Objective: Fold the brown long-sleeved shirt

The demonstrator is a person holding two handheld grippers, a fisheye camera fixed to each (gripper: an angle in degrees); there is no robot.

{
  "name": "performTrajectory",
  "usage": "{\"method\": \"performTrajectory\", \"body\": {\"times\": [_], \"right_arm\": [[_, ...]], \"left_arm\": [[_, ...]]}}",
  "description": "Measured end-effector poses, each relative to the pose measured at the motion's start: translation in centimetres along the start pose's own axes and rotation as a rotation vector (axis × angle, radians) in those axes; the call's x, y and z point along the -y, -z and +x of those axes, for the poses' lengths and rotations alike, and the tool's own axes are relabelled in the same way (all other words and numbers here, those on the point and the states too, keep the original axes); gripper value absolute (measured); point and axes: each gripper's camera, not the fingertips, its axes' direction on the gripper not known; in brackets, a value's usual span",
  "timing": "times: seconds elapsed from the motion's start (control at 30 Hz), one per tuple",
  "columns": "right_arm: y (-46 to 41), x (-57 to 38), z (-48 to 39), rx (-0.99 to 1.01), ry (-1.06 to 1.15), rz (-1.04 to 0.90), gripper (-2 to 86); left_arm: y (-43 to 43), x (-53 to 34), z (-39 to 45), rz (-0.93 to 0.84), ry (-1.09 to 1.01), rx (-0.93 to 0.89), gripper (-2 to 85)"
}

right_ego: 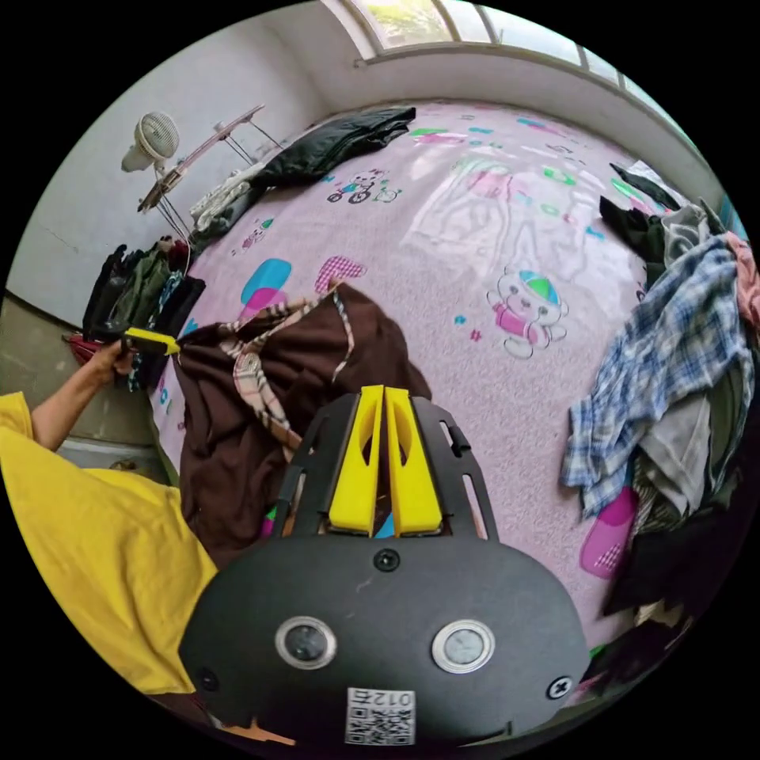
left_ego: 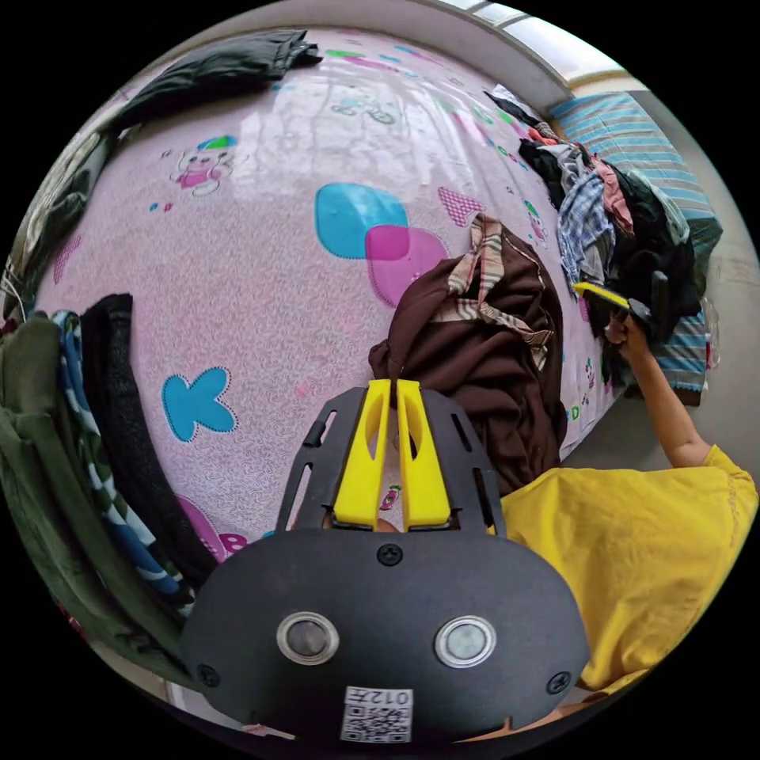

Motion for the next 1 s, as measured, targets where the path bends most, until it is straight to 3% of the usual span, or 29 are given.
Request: {"method": "performTrajectory", "body": {"times": [0.27,0.5,0.57,0.67,0.83,1.0], "right_arm": [[-3.5,6.4,-2.0,-0.021,0.205,-0.217,6.5],[-5.5,6.2,-2.9,0.173,0.12,-0.321,3.7],[-5.3,4.8,-4.3,0.148,0.133,-0.344,2.3],[-1.5,1.9,-5.8,0.096,0.093,-0.207,1.4],[10.3,-3.5,-7.2,0.125,0.037,0.111,0.9],[25.3,-12.7,-15.4,0.035,0.272,0.411,0.8]], "left_arm": [[0.2,-1.0,-2.8,-0.015,0.046,-0.038,0.0],[2.0,-1.9,-4.0,-0.019,0.054,-0.053,0.0],[2.7,-2.1,-3.9,-0.017,0.045,-0.044,0.0],[5.1,-2.3,-3.4,0.023,0.021,-0.029,0.0],[16.3,-1.6,-0.5,0.247,-0.08,-0.014,0.0],[28.5,-3.3,7.4,0.438,-0.297,0.138,0.0]]}}
